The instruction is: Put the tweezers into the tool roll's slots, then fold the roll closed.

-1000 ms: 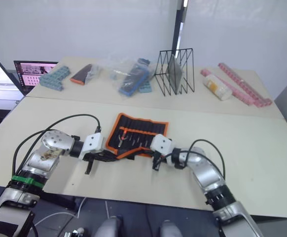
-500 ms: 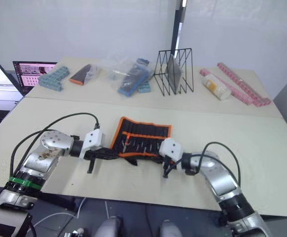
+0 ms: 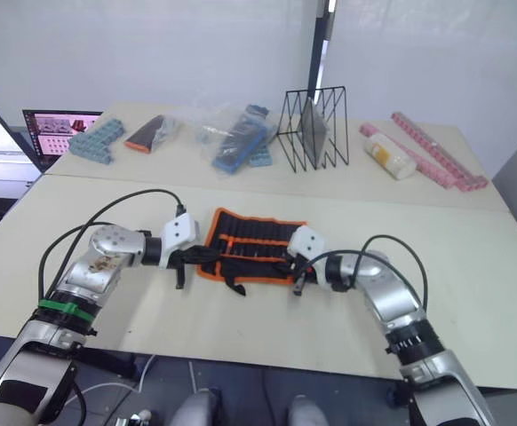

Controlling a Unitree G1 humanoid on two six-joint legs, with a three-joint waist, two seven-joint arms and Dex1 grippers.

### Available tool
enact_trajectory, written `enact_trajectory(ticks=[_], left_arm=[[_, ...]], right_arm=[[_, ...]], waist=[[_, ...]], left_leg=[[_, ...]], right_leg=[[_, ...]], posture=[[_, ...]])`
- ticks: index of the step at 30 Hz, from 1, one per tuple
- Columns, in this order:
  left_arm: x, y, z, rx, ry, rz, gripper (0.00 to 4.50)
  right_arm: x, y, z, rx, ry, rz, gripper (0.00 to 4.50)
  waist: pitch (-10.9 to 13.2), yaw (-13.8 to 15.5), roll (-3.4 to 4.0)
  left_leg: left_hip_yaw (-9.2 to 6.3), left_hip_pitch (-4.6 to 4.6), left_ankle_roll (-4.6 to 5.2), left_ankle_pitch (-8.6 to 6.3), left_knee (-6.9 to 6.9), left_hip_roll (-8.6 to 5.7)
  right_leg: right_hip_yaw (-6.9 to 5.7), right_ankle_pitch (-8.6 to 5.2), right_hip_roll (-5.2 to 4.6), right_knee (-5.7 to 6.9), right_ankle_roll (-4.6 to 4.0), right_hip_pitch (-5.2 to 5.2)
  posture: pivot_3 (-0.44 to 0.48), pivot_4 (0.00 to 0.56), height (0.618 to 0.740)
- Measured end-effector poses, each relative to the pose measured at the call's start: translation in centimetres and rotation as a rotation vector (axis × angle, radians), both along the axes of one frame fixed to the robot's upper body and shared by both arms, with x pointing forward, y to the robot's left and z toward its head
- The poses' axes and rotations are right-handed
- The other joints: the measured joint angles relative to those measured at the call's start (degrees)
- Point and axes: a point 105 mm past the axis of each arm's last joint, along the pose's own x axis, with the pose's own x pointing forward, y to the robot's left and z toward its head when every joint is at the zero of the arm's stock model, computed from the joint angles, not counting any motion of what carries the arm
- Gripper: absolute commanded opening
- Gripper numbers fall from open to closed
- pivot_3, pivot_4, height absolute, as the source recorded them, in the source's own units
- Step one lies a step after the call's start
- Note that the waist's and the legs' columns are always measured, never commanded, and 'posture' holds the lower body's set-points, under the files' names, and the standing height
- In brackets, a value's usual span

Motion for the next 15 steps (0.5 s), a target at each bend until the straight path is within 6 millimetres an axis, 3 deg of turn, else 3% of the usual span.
enact_trajectory(ticks=[8, 9, 15], left_arm=[[0.6, -0.3, -0.3, 0.008, -0.027, 0.050, 0.03], [0.7, -0.4, -0.4, 0.007, -0.028, 0.056, 0.29], [1.2, 1.3, 0.2, -0.007, -0.036, 0.143, 2.16]], right_arm=[[0.6, 0.0, -0.7, 0.017, 0.003, -0.048, 0.00], [0.6, 0.0, -0.7, 0.020, 0.002, -0.052, 0.00], [1.4, -2.0, -0.6, 0.060, 0.011, -0.156, 1.87]], waist=[[0.0, 0.1, 0.00], [0.0, 0.1, 0.00], [0.0, -0.1, 0.00]], left_leg=[[0.00, 0.00, 0.00, 0.00, 0.01, -0.01], [0.00, 0.00, 0.00, 0.00, 0.01, -0.01], [0.00, 0.01, -0.01, 0.00, 0.00, -0.01]], right_leg=[[0.01, 0.00, 0.00, 0.01, 0.00, 0.01], [0.01, 0.00, 0.00, 0.01, 0.00, 0.01], [0.00, 0.00, -0.01, 0.01, 0.00, 0.01]], posture=[[0.000, 0.150, 0.734], [0.000, 0.150, 0.734], [0.000, 0.150, 0.734]])
